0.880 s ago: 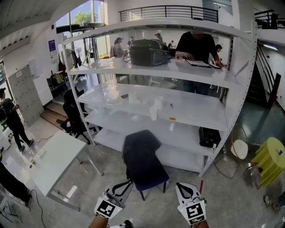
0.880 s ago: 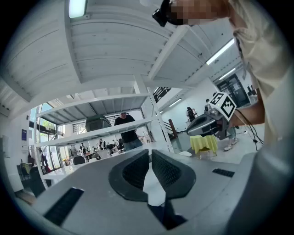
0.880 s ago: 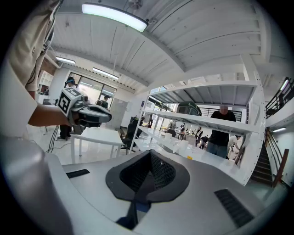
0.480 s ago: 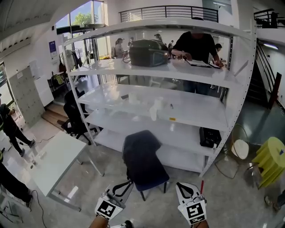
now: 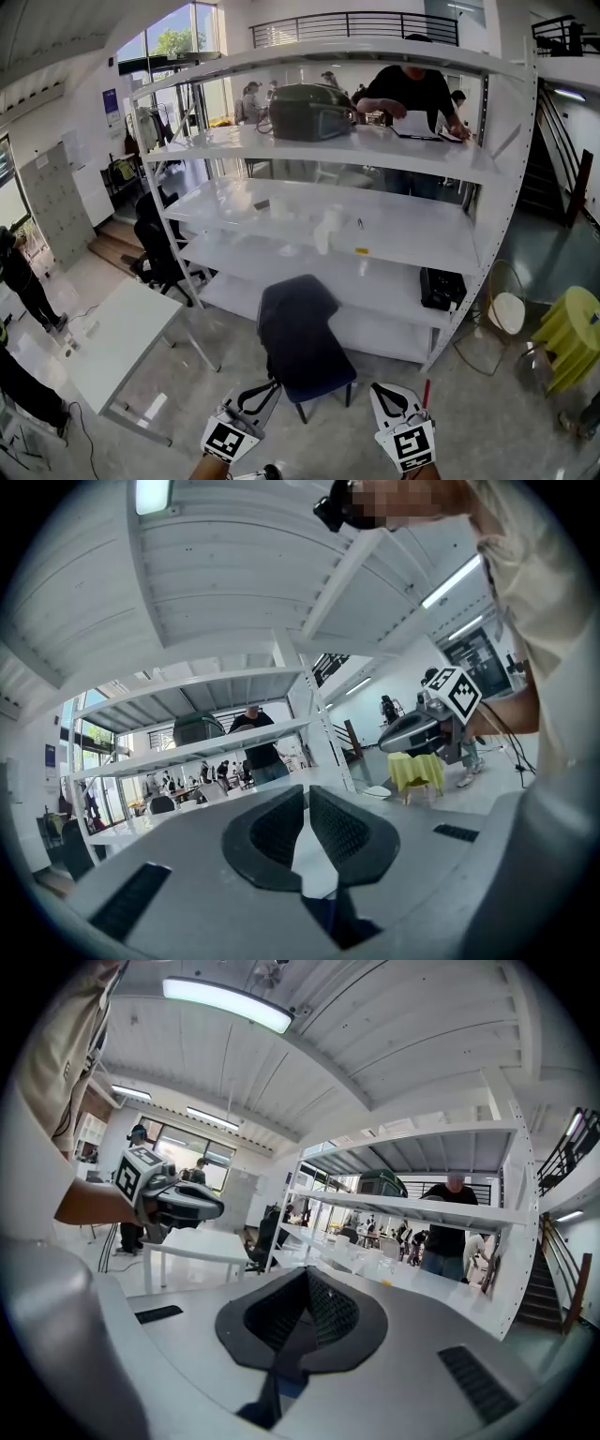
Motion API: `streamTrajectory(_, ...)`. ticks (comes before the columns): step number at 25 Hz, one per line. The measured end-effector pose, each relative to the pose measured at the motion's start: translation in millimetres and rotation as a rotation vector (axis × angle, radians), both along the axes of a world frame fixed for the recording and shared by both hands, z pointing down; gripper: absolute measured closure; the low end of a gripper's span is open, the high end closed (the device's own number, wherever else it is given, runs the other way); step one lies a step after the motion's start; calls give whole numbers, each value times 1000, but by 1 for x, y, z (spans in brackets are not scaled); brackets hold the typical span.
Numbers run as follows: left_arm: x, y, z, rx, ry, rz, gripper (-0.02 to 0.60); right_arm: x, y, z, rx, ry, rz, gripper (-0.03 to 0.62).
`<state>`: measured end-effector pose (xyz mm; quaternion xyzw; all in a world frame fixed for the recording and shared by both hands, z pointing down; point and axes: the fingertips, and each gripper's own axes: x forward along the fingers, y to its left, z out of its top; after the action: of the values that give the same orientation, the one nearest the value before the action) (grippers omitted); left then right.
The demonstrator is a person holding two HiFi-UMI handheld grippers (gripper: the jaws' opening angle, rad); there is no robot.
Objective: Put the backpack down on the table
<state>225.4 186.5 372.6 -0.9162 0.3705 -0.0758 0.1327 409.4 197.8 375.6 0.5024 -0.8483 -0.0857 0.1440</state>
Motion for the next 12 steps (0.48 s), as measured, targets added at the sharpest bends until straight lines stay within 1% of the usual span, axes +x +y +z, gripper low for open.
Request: streamTrajectory(12, 3, -6, 2, -16, -31, -10, 549, 2, -12, 8, -17, -29, -9, 569)
